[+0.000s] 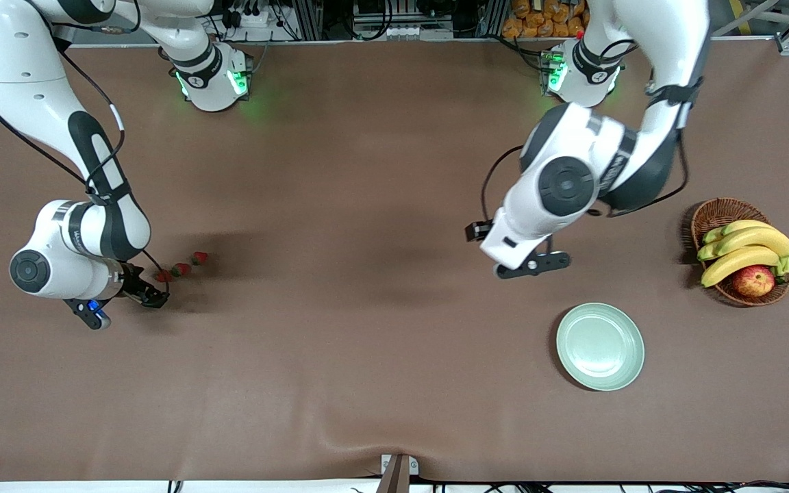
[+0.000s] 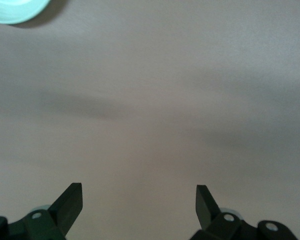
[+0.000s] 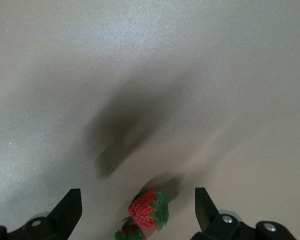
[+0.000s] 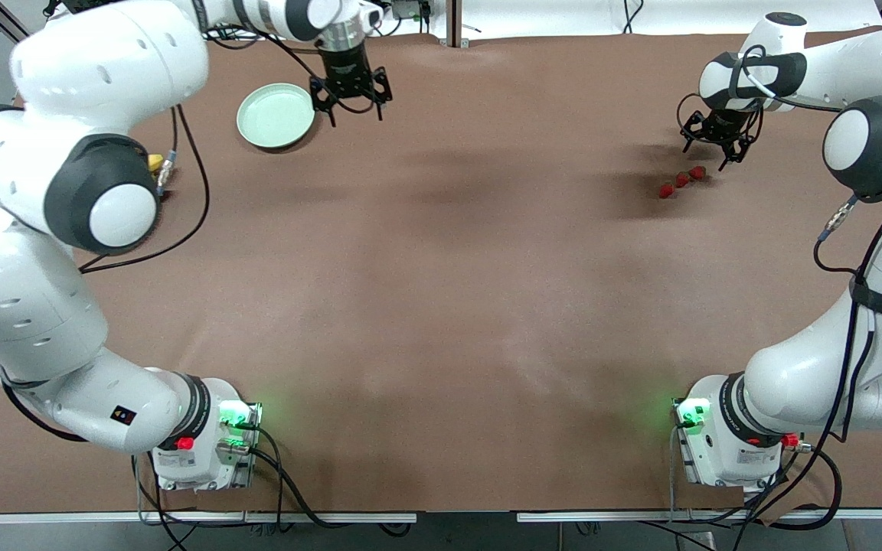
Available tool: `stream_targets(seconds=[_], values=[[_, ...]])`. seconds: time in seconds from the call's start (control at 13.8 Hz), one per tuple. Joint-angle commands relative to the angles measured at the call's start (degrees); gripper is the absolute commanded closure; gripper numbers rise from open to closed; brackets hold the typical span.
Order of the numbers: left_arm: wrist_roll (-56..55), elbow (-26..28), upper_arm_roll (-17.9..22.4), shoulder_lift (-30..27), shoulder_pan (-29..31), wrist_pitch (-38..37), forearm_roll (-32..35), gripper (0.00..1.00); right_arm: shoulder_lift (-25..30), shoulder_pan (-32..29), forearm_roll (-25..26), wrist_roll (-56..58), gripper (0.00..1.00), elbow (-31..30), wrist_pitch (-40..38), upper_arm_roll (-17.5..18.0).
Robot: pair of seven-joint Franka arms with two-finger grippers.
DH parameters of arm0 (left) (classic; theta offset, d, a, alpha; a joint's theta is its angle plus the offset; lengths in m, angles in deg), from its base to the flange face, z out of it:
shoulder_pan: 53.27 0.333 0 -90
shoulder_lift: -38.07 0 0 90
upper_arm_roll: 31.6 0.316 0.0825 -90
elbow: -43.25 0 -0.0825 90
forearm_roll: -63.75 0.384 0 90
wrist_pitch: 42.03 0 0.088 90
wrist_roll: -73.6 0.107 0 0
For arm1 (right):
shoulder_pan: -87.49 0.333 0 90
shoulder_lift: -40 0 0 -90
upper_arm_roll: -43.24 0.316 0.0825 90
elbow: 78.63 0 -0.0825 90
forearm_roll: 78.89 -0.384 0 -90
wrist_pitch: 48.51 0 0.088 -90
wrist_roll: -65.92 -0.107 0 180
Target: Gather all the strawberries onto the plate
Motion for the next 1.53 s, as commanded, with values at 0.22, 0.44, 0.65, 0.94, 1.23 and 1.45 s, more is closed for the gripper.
stream_targets(seconds=[0.22,0.44,0.65,0.94,1.23,1.45], values=[[-7.87,-2.67,0.45,5.07,-2.4,6.48,-0.83,0.0,-0.21,-0.84,-0.69,0.23,0.13,-0.62,-0.48,0.74],[-11.03,-2.67,0.45,6.65,-3.02,10.35,-0.83,0.0,-0.21,-0.83,-0.69,0.4,0.22,-0.62,-1.1,0.74],[-13.06,-2.67,0.45,7.97,-3.9,12.9,-0.83,0.0,-0.39,-0.75,-0.69,0.41,0.37,-0.53,-2.5,0.74],[-14.38,-2.67,0.71,10.52,-4.96,17.65,-0.22,0.0,-0.39,-0.75,-1.39,0.41,0.53,-0.53,-3.47,0.83],[-13.94,-2.67,1.59,11.14,-3.73,18.19,0.13,0.0,-0.39,-0.75,-2.62,0.49,0.69,-0.53,-3.47,0.83],[-14.12,-2.67,1.77,11.23,-3.2,18.19,0.13,0.0,-0.13,-0.66,-2.71,0.49,0.77,-0.35,-3.47,0.83]])
